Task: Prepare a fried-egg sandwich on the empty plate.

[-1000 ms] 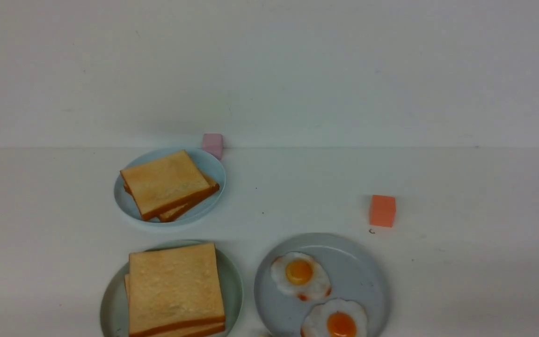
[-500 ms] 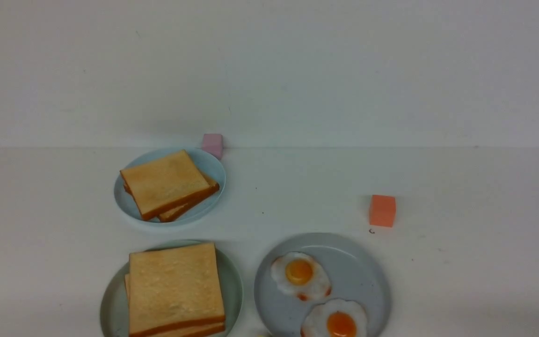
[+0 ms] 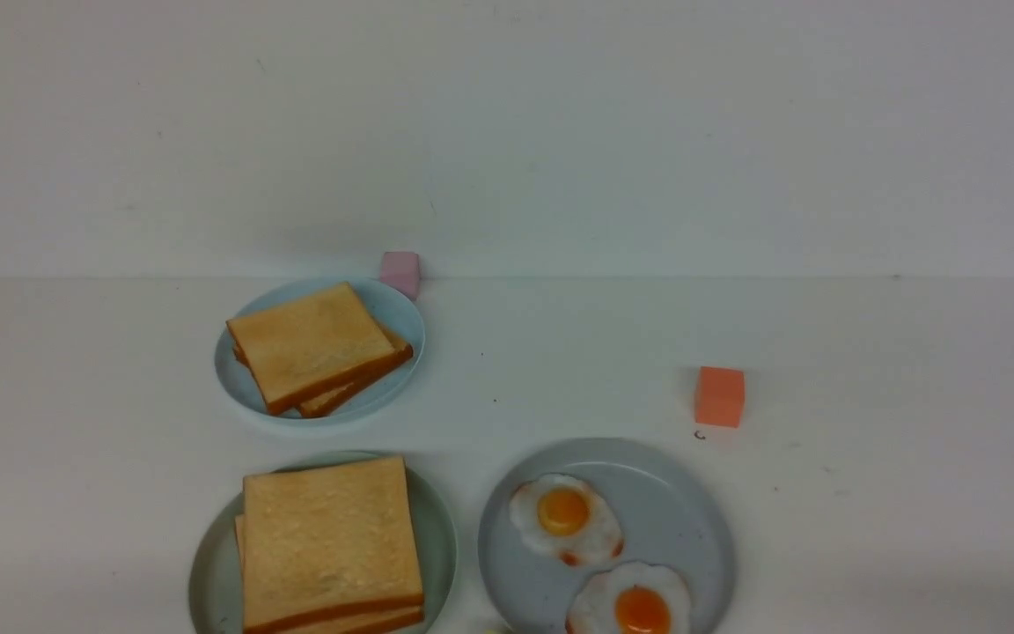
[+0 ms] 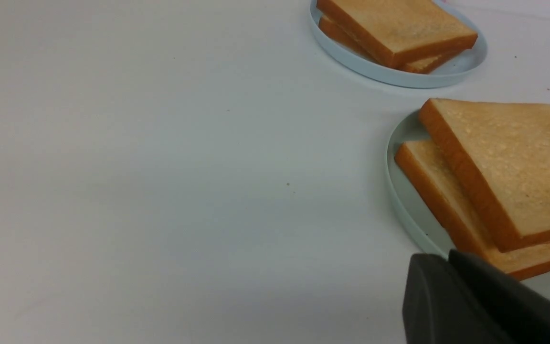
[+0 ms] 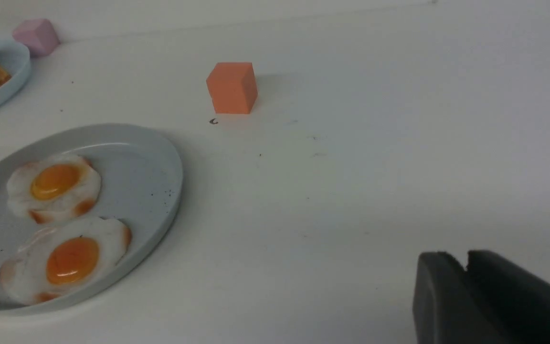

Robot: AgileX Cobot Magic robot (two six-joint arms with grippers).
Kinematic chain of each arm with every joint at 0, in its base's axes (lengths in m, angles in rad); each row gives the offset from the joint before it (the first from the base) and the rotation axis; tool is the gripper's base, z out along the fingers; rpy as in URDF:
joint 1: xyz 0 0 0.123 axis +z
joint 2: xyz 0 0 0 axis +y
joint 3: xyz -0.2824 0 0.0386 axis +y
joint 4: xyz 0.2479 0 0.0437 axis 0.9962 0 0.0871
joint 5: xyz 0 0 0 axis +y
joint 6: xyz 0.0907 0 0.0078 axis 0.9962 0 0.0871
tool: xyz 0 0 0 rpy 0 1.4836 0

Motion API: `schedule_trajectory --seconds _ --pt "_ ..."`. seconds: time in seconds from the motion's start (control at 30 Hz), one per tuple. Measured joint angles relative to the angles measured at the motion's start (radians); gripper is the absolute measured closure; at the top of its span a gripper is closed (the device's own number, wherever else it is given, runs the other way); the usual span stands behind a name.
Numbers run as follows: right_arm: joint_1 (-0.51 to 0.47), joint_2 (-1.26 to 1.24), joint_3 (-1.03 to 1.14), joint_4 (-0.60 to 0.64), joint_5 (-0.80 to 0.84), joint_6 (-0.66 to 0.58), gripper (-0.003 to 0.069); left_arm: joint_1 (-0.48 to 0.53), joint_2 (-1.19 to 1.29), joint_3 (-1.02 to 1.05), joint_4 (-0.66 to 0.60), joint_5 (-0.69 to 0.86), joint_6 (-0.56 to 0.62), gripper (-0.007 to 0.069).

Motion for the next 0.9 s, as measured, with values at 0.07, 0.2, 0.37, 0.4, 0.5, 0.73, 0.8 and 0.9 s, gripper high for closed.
schedule_trajectory --seconds 0.07,0.2,0.37,0.4,0.5,0.73,0.8,0.9 --pt "0.0 0.0 0.0 0.0 0.0 0.0 0.0554 0.0 0.0 0.0 0.0 0.0 0.0 0.0578" --pt "0.0 0.0 0.0 0.0 0.0 0.0 0.0548 0.0 0.0 0.0 0.0 0.0 0.0 0.0578" --pt "0.0 0.0 0.0 0.0 0.0 0.0 0.054 0.0 0.0 0.0 0.0 0.0 0.0 0.0578" --pt "0.0 0.0 0.0 0.0 0.0 0.0 0.0539 0.0 0.0 0.0 0.0 0.0 0.0 0.0578" --pt "0.0 0.0 0.0 0.0 0.0 0.0 0.0536 0.0 0.0 0.0 0.0 0.0 0.0 0.0578" --pt "0.0 0.0 0.0 0.0 0.0 0.0 0.0522 0.0 0.0 0.0 0.0 0.0 0.001 0.0578" --pt "0.0 0.0 0.0 0.0 0.0 0.0 0.0521 0.0 0.0 0.0 0.0 0.0 0.001 0.0578" --pt "0.0 0.0 0.0 0.0 0.0 0.0 0.0519 0.0 0.0 0.0 0.0 0.0 0.001 0.0578"
